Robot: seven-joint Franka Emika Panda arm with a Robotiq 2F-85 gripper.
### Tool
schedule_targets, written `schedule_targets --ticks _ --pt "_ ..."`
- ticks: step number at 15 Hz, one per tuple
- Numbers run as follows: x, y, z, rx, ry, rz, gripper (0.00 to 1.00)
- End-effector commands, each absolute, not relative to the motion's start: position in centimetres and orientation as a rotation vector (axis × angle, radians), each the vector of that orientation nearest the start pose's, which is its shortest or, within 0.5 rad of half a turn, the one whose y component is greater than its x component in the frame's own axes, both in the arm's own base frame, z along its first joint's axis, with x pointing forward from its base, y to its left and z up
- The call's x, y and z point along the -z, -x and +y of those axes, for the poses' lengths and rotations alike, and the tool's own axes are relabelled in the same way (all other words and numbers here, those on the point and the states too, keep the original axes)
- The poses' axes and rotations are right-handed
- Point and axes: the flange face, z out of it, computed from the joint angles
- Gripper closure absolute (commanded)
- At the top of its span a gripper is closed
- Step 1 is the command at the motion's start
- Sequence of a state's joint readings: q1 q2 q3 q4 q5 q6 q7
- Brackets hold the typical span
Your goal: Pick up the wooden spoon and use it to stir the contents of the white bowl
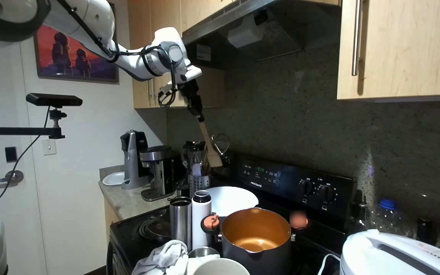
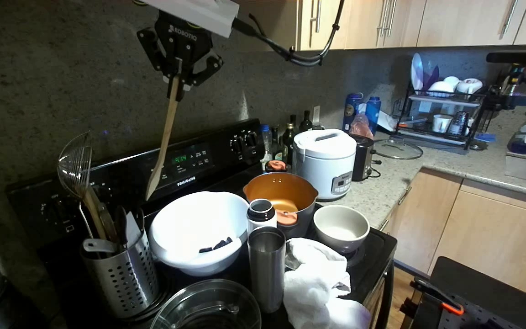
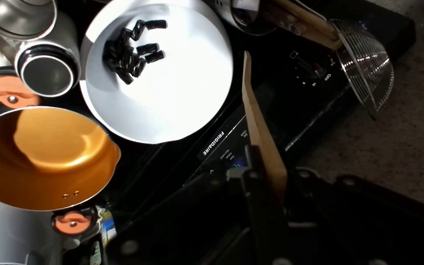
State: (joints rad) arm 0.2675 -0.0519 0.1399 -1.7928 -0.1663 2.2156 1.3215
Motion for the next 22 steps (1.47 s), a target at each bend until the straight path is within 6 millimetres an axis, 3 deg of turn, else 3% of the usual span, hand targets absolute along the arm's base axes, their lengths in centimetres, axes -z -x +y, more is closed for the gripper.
schedule_targets --ticks 1,9,18,22 --pt "-61.5 -53.4 23.7 0.644 2.526 1.105 0.95" --pt "-59.8 -54.8 27.8 0.593 2.527 0.985 0.95" --pt "-59.0 -55.1 29.4 0.48 2.658 0.973 0.96" --pt "-57.5 -56.0 30.3 0.41 2.734 0.956 0.95"
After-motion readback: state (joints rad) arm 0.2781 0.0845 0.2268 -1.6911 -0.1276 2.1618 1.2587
